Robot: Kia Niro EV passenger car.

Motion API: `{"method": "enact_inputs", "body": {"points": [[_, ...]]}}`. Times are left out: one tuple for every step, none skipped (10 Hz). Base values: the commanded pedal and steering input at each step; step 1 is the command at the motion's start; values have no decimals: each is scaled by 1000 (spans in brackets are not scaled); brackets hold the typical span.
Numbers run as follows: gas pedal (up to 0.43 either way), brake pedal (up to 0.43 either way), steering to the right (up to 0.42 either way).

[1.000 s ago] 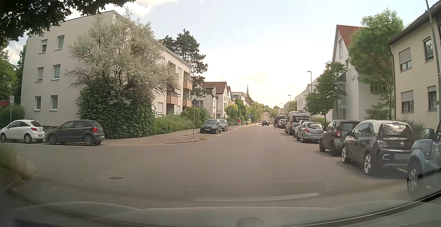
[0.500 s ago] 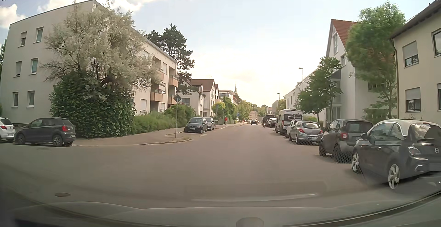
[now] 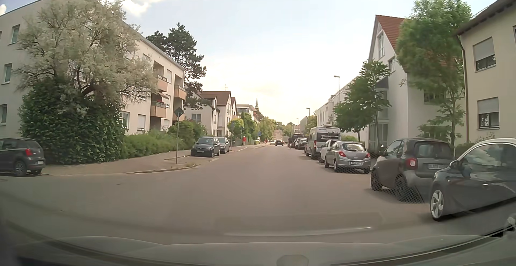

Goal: Follow the waypoints while adhering to traffic rules and regulations

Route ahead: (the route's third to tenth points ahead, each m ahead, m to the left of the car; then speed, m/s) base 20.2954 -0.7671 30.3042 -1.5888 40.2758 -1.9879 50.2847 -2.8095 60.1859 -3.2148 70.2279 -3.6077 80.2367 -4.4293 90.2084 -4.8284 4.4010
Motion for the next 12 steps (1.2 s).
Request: {"method": "enact_inputs", "body": {"points": [[150, 0, 98], [150, 0, 90], [150, 0, 79], [150, 0, 74], [177, 0, 63], [177, 0, 52], [189, 0, 38], [197, 0, 24], [197, 0, 16], [197, 0, 16], [197, 0, 15], [197, 0, 11]]}}
